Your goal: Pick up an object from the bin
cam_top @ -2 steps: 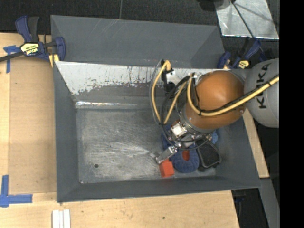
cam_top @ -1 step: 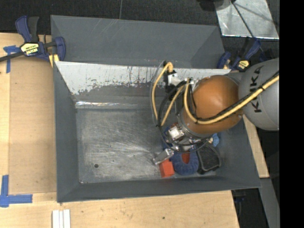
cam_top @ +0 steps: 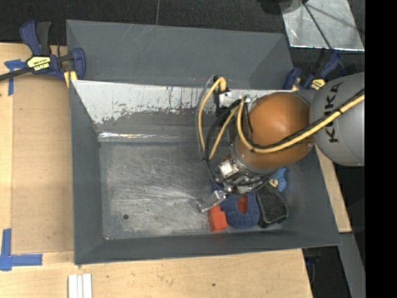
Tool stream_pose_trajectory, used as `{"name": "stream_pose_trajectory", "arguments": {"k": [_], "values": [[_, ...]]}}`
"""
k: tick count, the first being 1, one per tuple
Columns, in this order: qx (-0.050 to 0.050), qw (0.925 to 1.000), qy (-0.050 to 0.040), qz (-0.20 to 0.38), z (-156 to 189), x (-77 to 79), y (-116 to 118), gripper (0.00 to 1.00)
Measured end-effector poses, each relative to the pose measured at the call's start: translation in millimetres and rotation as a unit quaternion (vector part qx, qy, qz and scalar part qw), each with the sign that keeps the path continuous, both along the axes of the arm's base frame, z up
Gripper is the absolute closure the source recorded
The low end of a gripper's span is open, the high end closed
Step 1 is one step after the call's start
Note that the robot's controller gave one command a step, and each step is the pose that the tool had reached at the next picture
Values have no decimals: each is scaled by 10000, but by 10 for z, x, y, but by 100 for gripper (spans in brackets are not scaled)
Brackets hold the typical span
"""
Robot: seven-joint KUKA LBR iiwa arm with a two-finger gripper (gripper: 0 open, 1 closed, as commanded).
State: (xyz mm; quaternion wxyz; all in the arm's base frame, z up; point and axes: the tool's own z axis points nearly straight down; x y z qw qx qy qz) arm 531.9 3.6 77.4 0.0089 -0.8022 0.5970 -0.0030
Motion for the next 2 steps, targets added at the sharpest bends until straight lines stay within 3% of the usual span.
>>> {"name": "stream_pose_trajectory", "arguments": {"k": [1,2], "values": [[82,9999,-109,18,12,-152,-132,0],[52,9658,8,2591,80,-30,-257,0]]}}
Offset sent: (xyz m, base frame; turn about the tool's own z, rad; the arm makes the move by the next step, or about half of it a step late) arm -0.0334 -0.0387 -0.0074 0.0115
